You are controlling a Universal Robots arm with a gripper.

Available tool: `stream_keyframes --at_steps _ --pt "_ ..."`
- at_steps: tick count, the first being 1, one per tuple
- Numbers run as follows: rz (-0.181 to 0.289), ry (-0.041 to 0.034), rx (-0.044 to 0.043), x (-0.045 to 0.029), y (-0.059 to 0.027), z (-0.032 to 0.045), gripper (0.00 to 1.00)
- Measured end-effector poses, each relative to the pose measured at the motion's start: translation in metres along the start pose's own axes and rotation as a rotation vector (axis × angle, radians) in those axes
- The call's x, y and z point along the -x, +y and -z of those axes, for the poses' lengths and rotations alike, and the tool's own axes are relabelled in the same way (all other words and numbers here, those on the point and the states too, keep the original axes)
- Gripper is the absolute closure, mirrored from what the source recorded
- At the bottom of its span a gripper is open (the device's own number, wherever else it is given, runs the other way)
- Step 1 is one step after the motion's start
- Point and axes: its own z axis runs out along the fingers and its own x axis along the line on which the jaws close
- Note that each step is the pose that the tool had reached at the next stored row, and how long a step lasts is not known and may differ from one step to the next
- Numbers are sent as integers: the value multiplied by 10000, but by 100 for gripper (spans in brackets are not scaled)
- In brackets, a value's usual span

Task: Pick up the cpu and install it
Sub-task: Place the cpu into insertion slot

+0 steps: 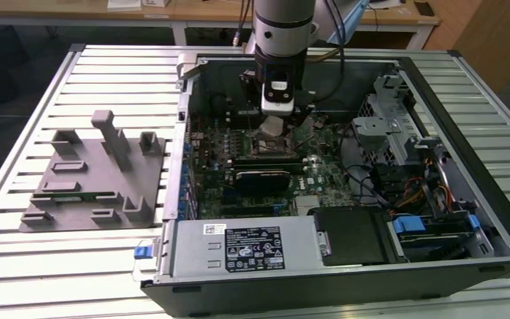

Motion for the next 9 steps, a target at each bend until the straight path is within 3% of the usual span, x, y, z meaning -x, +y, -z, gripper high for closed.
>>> stream_keyframes --at_steps 9 --pt "-1579 -111 -29 0 0 -3 45"
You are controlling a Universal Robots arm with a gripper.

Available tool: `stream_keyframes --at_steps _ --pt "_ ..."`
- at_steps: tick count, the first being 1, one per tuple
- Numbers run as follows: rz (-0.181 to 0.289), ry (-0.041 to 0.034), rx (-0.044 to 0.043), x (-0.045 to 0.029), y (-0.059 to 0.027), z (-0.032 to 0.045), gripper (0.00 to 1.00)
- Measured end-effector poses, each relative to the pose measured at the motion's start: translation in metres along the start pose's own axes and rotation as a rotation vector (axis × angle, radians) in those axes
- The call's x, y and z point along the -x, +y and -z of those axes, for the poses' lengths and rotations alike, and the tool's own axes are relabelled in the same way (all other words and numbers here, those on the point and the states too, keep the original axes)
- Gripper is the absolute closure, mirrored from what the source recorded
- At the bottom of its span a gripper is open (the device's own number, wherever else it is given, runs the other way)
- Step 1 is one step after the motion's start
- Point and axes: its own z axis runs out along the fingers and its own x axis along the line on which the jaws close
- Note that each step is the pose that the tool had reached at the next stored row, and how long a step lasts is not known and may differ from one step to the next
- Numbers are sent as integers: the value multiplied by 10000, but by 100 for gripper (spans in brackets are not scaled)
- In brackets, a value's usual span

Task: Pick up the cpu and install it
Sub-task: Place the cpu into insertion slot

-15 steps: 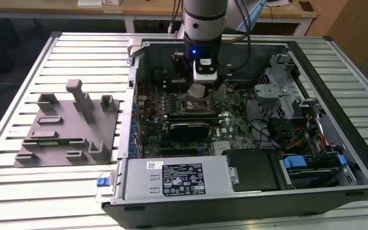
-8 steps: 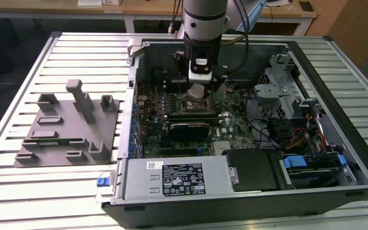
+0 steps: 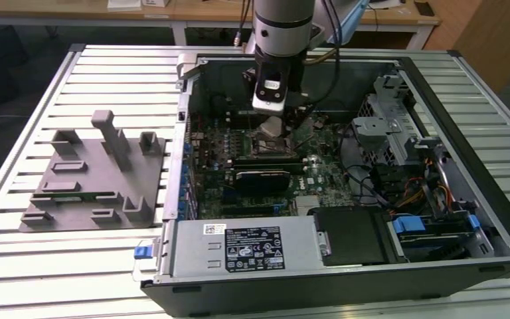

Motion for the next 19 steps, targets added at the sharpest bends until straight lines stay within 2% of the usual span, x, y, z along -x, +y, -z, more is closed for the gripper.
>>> stream_keyframes --at_steps 19 --pt "-3386 -225 -51 0 -2 -25 45"
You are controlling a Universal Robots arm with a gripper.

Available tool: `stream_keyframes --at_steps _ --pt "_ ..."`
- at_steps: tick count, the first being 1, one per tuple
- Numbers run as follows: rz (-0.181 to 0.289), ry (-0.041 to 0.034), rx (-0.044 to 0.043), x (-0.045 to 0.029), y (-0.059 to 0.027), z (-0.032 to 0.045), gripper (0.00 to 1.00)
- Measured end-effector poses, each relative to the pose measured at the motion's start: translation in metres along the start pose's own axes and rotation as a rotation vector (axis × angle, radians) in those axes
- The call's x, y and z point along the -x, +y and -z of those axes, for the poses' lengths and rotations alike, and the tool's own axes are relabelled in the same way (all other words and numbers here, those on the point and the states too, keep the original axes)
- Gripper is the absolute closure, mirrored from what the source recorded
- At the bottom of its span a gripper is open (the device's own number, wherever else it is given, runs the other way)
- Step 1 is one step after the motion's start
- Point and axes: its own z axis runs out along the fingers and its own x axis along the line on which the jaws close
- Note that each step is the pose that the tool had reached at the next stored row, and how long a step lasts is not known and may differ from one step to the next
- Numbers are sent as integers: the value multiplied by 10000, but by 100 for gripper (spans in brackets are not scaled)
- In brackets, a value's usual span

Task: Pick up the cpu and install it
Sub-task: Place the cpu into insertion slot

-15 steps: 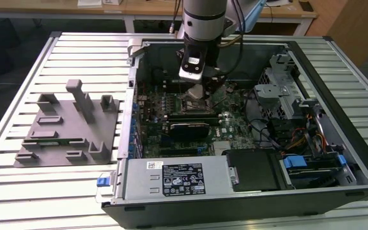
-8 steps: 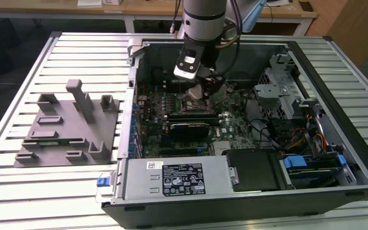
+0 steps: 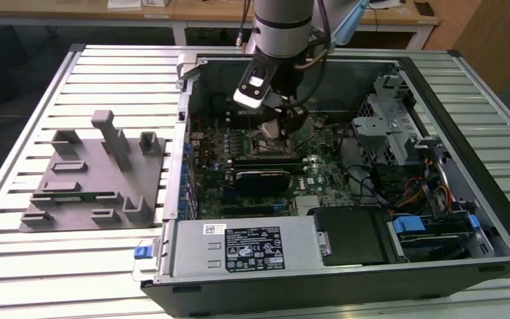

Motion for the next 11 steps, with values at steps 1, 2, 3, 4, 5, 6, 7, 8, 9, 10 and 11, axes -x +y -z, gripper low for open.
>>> stream_keyframes --at_steps 1,2,3,4,5,6,7,8,9,10,11 --pt "-180 -12 -3 0 0 -3 45" --pt "-359 -23 -5 0 0 -7 45" --pt "-539 -34 -7 0 -1 -11 45" --pt "-718 -46 -10 0 -1 -15 45" --pt "-909 -59 -13 0 -1 -20 45" --pt "-1088 -70 -15 0 -2 -25 45" --pt "-1267 -82 -18 0 -2 -30 45" --pt "-1447 -93 -20 -1 -2 -37 45" --pt "-1626 -105 -23 -1 -3 -44 45" --pt "-1806 -117 -26 -1 -3 -50 45" --pt "-1985 -128 -28 -1 -4 -57 45"
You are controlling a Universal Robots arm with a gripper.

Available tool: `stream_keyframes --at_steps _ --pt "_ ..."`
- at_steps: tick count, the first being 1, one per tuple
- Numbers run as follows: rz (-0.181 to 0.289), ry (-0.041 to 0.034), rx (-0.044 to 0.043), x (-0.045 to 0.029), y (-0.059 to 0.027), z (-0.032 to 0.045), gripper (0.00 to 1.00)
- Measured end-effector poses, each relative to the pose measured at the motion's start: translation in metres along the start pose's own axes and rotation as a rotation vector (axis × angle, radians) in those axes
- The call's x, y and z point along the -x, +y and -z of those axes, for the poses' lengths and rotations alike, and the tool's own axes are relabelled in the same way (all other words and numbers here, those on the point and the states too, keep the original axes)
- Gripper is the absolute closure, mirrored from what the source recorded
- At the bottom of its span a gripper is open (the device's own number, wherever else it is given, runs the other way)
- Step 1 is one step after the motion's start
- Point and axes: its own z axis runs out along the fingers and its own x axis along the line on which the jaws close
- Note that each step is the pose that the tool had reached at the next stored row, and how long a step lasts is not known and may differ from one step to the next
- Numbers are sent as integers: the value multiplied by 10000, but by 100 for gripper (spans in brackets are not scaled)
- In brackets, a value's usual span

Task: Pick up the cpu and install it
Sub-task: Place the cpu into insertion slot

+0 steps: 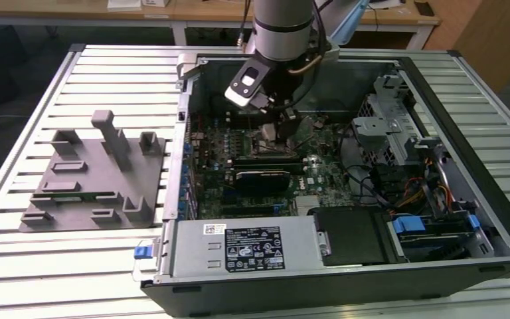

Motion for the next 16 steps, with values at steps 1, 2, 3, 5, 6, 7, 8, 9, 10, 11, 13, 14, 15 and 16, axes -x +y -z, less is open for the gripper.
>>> stream_keyframes --at_steps 1,2,3,5,6,7,8,9,10,11,13,14,15,16 --pt "-186 -12 -3 0 0 -7 45" --pt "-365 -24 -6 0 -1 -13 45" --pt "-549 -36 -8 0 -1 -18 45" --pt "-908 -60 -14 0 -1 -23 45" --pt "-1094 -72 -16 0 -2 -26 45" --pt "-1283 -83 -18 0 -2 -29 45" --pt "-1463 -95 -21 0 -2 -32 45" --pt "-1630 -105 -23 0 -2 -35 45" --pt "-1766 -115 -26 -1 -2 -37 45" --pt "-1899 -123 -27 -1 -2 -40 45" --pt "-2132 -138 -31 -3 -3 -45 45" --pt "-2207 -143 -32 -9 -2 -48 45" --pt "-2247 -144 -32 -20 0 -50 45" --pt "-2266 -146 -32 -31 3 -53 45"
